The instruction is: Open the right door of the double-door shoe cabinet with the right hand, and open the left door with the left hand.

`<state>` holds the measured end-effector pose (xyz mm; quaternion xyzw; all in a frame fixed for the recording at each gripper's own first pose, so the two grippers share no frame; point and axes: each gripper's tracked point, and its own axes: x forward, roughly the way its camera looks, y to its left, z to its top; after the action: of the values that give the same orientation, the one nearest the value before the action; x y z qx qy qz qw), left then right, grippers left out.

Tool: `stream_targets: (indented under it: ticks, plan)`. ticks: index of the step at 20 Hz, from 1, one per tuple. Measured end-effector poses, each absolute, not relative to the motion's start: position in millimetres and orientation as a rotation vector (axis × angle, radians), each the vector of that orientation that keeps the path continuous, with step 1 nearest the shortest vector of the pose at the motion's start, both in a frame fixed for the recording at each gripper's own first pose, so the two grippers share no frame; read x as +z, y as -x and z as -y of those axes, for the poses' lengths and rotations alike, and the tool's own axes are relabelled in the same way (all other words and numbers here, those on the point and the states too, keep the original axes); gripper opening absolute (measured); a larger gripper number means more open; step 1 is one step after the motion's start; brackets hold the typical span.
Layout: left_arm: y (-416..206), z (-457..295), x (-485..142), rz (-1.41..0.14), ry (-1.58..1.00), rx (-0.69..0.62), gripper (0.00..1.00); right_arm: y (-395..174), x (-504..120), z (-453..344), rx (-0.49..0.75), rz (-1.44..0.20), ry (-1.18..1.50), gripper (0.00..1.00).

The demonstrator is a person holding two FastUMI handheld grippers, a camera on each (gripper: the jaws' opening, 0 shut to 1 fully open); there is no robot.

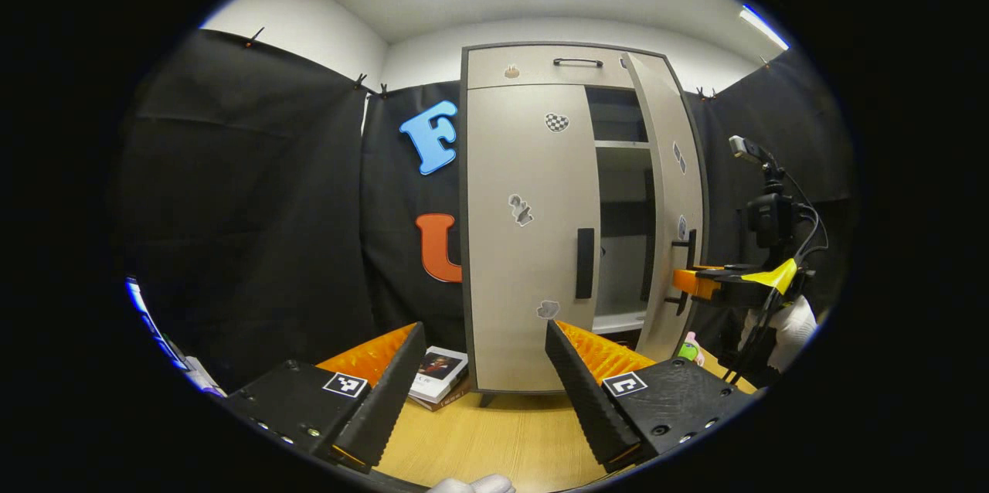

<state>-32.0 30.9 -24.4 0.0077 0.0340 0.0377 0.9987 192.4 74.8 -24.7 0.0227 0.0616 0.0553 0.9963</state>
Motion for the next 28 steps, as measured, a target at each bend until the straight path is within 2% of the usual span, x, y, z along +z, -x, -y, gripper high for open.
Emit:
stream_targets:
  ticks: [12,18,21,26,28]
  plan:
    - [21.1,17.2,-26.2,-0.067,-0.006,-0.032,0.95,-179.5,-24.7,-47.7,0.061,-0.119,-0.011,0.21]
    - [19.3,32.9,-30.3,-0.076,-0.002,-0.056,0.95,-174.2,-25.1,-28.9,0.022,-0.12,0.009,0.14]
    - [20.9,41.8,-31.6,-0.08,0.003,-0.068,0.95,-173.5,-22.7,-12.7,-0.023,-0.113,0.03,0.06]
    - [18.2,60.6,-26.9,-0.068,-0.002,-0.084,0.95,-170.4,-22.2,14.4,-0.088,-0.118,0.036,0.04]
    - [17.1,68.7,-25.6,-0.067,-0.006,-0.087,0.95,-169.6,-23.3,1.6,-0.045,-0.122,-0.029,0.02]
